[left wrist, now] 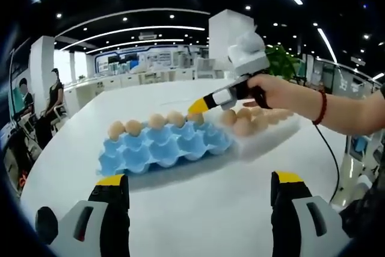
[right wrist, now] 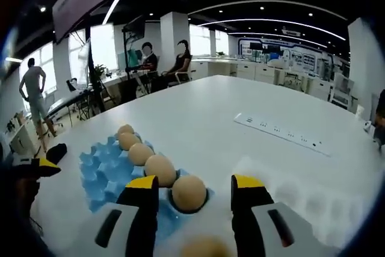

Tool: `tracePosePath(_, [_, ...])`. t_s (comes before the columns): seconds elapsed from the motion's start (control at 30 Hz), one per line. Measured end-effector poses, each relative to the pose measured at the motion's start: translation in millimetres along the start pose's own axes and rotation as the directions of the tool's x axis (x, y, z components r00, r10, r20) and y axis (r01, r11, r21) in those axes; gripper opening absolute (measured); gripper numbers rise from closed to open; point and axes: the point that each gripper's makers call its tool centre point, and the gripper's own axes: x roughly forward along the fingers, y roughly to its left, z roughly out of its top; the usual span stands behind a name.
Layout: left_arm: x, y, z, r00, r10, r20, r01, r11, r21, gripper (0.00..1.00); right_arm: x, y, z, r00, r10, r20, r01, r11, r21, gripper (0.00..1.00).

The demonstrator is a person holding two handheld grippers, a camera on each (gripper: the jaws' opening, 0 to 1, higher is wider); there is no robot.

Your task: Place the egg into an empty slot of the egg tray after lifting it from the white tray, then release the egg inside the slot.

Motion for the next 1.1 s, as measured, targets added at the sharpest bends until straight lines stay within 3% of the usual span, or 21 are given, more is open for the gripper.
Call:
tracePosePath(0.23, [0.1, 3.1, 8.3, 0.999, 0.006, 0.036, -0.007, 1.000, 0.003, 1.00, -6.5, -6.7, -1.3, 1.000, -0.011, 0.017, 0.011, 1.000, 0.005, 0.52])
tracePosePath(0.67, [2.6, 1.3, 9.6, 0.999, 0.014, 0.033, -0.014, 1.000, 0.001, 1.00, -31.1, -7.8, -4.8, 1.000, -0.008, 0.025, 0.007, 1.000, 0.004, 0.51])
tracePosePath(1.1, [5.9, -2.9, 8.4, 1.000, 0.004, 0.030, -0.004, 1.000, 0.007, 1.00, -39.9, -11.3, -16.1, 1.000, -0.013, 0.010, 0.013, 1.000, 0.001, 0.51])
